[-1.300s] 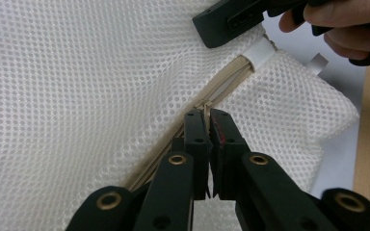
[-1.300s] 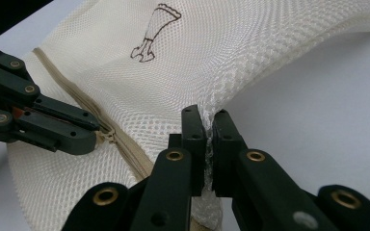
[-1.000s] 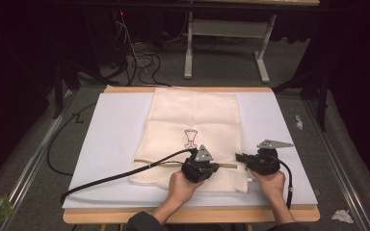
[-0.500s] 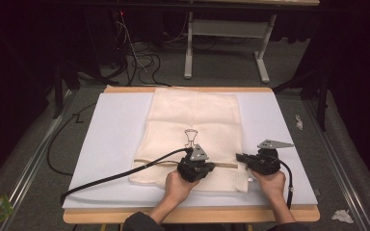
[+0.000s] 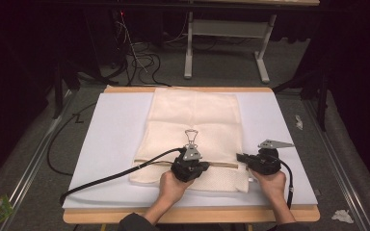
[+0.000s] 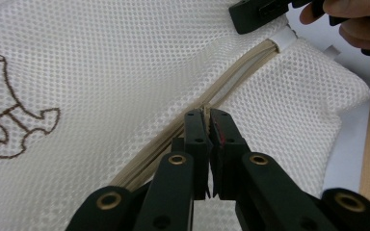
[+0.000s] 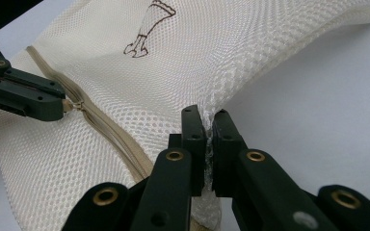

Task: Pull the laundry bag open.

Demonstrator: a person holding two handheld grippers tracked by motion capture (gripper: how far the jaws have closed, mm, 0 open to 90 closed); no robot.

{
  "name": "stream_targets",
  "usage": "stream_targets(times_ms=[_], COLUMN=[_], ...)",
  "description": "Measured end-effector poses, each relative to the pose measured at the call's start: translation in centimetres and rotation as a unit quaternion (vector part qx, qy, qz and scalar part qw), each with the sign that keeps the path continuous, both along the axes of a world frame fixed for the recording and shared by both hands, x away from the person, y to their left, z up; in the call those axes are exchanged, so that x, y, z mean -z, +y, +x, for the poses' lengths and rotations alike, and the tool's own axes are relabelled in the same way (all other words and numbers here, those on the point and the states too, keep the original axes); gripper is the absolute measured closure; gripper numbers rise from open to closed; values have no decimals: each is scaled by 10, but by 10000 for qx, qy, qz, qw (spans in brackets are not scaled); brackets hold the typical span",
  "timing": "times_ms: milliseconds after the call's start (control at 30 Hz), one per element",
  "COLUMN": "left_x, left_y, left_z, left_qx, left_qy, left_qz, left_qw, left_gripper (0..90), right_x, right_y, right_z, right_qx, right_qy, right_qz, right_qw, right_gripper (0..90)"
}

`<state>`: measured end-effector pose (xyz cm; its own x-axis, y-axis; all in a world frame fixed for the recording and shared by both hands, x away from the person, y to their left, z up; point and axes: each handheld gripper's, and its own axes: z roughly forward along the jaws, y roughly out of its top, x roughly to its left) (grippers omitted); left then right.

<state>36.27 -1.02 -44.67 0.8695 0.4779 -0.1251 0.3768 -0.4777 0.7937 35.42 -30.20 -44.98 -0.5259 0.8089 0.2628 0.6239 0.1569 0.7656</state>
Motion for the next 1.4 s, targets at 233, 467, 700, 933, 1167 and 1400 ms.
stream_targets(times_ms=[233,467,700,933,1167,1400], left_x=[-2,-4,-7,-7,-9,-10], left_y=[6,15,24,32,35,39], left_z=[1,1,1,1,-1,-1], left_qx=[-29,-89,-151,-211,-196,-205], left_qy=[115,80,82,93,53,82], left_qz=[-126,-146,-204,-260,-252,-295], left_qw=[9999,9998,9996,9994,9995,9993], left_gripper=[870,870,871,871,871,871], right_x=[1,3,2,3,3,2], right_y=[0,-3,-3,-3,-2,-2], right_z=[1,1,1,1,1,1], right_qx=[-28,6,12,12,4,-8], right_qy=[7,7,-2,16,21,13], right_qz=[11,38,37,29,24,13], right_qw=[10000,10000,10000,10000,10000,10000], right_gripper=[879,879,879,879,878,879])
